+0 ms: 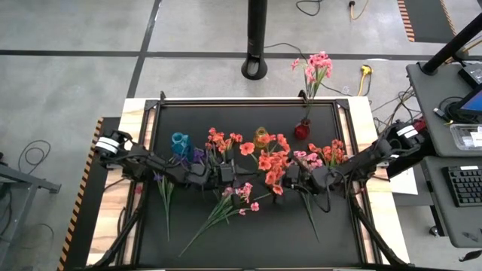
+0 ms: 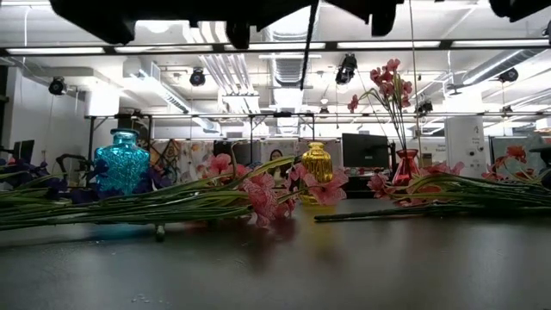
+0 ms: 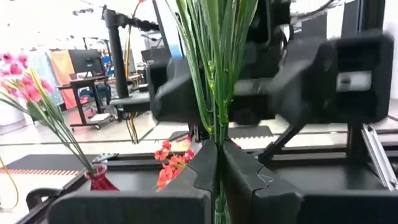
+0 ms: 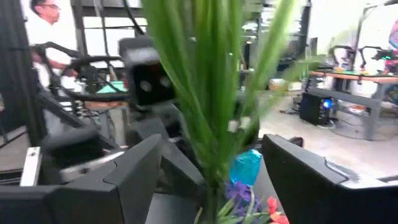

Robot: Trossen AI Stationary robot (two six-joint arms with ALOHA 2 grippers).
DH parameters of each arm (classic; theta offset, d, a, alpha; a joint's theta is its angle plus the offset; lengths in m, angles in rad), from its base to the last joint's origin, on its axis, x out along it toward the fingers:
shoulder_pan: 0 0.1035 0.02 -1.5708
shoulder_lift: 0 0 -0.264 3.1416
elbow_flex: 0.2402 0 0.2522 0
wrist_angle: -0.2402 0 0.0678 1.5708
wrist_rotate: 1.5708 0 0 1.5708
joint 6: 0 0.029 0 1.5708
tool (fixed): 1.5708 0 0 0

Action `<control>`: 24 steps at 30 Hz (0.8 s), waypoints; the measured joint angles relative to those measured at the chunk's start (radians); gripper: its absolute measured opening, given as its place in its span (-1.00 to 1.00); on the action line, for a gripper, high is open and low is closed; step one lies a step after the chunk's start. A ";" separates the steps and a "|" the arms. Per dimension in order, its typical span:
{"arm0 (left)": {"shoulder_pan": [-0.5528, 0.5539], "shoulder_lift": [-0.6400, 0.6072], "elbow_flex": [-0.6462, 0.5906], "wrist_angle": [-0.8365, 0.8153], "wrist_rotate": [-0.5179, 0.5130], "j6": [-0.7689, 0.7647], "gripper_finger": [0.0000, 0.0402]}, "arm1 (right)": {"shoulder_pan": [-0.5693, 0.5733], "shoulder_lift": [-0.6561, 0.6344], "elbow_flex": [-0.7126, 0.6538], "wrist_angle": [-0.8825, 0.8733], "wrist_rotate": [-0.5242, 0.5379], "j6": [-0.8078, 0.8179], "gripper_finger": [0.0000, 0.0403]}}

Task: Sort flowers into vase by color
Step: Put the bottom left orange flowers into the yellow flower vase

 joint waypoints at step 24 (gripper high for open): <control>0.001 -0.108 0.007 -0.302 -0.085 -0.125 -0.23 | -0.018 -0.060 0.001 -0.091 0.019 -0.007 -0.90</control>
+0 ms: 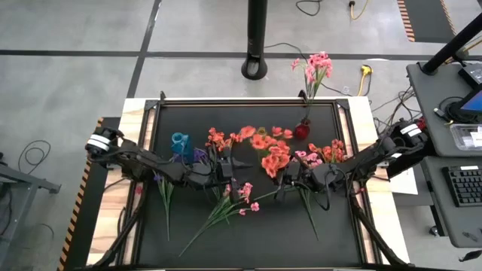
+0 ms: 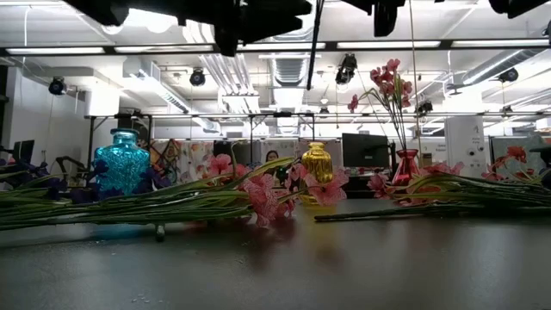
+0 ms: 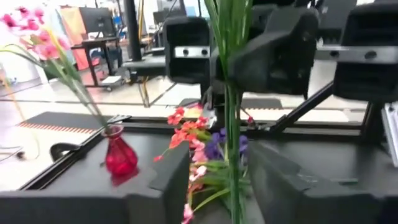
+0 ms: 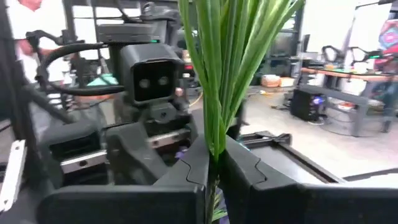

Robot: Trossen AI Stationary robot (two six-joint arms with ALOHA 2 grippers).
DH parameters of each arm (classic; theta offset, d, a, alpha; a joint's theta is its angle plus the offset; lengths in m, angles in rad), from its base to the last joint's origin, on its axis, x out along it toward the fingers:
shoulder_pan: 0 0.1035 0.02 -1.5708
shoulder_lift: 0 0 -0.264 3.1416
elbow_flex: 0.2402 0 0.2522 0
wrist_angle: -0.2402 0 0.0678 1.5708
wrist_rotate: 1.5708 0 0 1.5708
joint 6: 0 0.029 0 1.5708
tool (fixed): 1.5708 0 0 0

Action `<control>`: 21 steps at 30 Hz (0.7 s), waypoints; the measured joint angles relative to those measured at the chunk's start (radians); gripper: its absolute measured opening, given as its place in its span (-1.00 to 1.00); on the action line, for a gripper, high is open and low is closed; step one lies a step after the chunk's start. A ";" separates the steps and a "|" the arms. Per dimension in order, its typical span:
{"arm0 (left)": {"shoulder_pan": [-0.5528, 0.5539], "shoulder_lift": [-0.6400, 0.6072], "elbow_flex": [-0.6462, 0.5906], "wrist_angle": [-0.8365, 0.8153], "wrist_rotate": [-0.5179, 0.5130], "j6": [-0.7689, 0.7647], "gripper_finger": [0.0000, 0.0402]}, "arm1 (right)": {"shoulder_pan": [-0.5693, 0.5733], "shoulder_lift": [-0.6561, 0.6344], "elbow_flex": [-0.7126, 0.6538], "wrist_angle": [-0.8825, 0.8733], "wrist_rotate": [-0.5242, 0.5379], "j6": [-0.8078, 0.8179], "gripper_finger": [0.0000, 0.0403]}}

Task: Sort flowers into vase by color
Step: Put the bottom left orange flowers into the yellow flower vase

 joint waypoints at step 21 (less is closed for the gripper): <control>0.002 -0.332 0.000 -0.702 -0.255 -0.161 -0.09 | -0.474 -0.078 0.000 -0.139 -0.085 0.053 -0.91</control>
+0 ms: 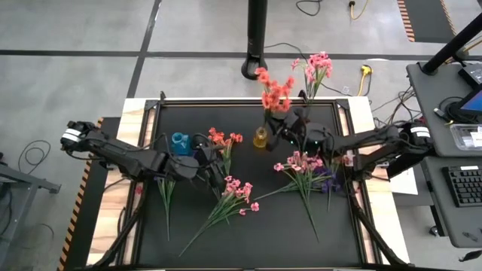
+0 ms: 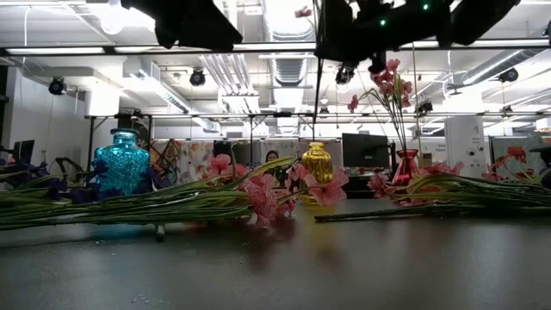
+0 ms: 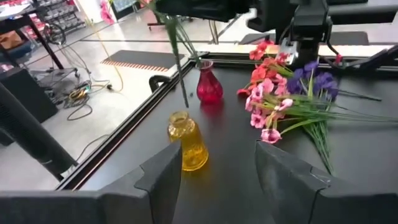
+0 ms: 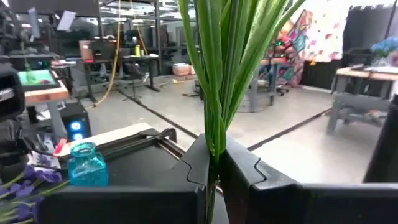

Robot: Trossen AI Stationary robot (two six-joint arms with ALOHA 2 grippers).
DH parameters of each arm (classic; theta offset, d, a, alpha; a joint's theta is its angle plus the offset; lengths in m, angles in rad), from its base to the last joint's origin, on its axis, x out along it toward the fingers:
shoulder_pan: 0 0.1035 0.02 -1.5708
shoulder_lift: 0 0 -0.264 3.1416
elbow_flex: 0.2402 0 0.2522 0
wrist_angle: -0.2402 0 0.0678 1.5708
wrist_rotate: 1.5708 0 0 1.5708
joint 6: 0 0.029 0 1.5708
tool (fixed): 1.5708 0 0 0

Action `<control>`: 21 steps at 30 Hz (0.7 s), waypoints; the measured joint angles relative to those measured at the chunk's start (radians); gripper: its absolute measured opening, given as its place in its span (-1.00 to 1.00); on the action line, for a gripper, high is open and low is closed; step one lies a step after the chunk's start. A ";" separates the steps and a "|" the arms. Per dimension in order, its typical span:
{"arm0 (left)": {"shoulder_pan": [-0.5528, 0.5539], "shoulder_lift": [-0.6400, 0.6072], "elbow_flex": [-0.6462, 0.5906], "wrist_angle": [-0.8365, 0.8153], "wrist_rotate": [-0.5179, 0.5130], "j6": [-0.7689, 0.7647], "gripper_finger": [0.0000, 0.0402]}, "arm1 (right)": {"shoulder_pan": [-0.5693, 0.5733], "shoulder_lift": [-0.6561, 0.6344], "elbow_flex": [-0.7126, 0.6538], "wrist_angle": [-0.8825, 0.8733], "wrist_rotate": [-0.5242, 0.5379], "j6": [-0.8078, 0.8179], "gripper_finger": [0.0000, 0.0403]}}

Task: Sort flowers into vase by color
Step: Put the bottom left orange flowers into the yellow flower vase

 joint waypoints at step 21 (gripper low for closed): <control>0.003 0.009 0.000 -0.003 -0.065 0.009 -0.09 | -0.069 0.106 0.000 0.029 -0.024 -0.027 -0.91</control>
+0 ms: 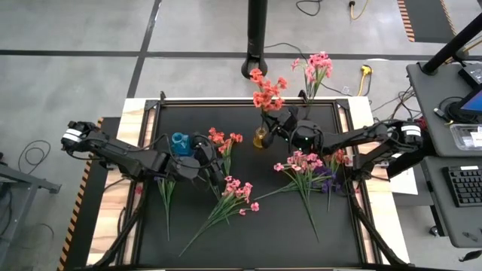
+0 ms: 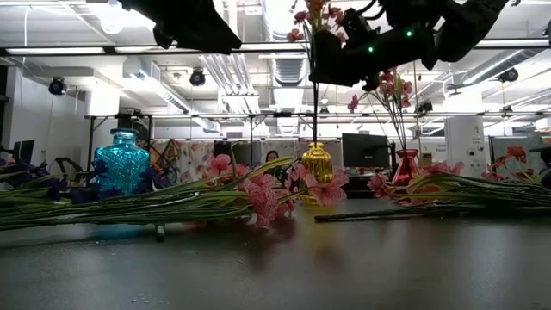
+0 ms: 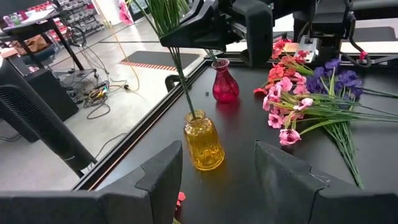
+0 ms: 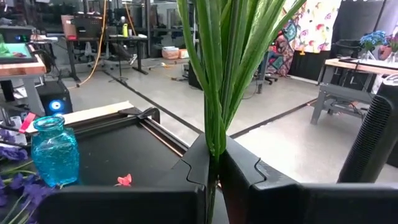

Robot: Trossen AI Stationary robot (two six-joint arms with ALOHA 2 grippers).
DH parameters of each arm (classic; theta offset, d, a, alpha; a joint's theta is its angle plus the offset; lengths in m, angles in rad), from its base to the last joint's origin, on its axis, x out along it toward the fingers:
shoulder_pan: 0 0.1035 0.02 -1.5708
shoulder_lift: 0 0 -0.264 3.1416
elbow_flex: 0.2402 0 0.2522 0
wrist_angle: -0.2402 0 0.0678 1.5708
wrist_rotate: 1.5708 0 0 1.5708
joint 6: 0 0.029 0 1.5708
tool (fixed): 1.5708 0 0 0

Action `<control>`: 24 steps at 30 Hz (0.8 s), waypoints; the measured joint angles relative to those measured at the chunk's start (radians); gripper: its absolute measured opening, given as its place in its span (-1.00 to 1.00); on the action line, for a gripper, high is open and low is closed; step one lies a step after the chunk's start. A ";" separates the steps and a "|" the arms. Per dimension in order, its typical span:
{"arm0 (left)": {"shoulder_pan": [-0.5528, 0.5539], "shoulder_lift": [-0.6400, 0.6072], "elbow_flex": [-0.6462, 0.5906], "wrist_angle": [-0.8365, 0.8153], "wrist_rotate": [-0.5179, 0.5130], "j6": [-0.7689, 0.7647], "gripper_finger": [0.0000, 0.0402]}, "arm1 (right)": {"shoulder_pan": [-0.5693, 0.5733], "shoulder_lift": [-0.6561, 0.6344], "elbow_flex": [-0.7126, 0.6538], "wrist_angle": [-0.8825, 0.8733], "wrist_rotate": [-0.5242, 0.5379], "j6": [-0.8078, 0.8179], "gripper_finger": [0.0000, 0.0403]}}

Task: Sort flowers into vase by color
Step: Put the bottom left orange flowers into the yellow flower vase

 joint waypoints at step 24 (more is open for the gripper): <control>0.000 0.000 0.000 0.000 0.003 0.000 -0.09 | 0.000 0.000 0.000 -0.178 0.001 0.146 -0.21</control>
